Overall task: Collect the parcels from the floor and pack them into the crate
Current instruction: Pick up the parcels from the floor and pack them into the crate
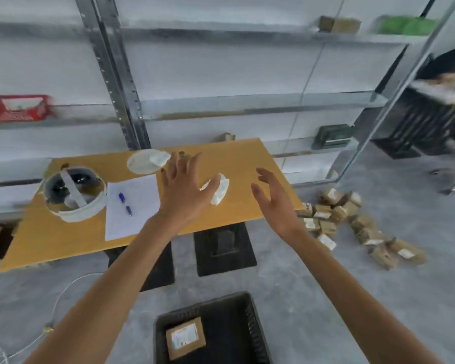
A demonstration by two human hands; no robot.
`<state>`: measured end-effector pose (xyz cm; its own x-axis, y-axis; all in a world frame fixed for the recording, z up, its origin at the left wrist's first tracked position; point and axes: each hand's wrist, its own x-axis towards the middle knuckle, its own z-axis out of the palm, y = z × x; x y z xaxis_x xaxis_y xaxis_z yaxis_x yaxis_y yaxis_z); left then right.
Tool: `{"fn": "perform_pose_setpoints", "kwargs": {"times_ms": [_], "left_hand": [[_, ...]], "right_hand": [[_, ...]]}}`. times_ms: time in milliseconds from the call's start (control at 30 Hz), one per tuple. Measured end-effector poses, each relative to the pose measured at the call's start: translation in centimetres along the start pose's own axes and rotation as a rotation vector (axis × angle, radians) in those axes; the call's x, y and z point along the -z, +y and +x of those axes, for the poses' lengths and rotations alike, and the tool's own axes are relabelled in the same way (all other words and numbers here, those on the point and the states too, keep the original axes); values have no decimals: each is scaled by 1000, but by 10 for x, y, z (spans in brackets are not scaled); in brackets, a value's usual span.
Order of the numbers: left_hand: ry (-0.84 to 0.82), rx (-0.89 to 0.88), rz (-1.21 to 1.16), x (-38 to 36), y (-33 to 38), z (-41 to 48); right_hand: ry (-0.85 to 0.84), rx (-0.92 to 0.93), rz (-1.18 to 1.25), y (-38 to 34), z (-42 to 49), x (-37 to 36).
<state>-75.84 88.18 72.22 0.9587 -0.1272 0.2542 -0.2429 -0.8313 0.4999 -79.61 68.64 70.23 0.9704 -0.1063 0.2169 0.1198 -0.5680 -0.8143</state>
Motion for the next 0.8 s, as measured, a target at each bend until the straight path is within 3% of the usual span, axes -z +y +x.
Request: {"fn": "perform_pose_setpoints", "kwargs": {"times_ms": [133, 300, 533, 800], "left_hand": [[-13, -137, 8, -11, 70, 9], [-104, -208, -44, -87, 161, 11], [-232, -157, -170, -217, 307, 25], [-323, -170, -187, -306, 415, 53]], "right_hand": [[172, -35, 166, 15, -8, 71], [260, -101, 212, 97, -29, 161], [401, -322, 279, 234, -40, 330], [580, -426, 298, 319, -34, 466]]}}
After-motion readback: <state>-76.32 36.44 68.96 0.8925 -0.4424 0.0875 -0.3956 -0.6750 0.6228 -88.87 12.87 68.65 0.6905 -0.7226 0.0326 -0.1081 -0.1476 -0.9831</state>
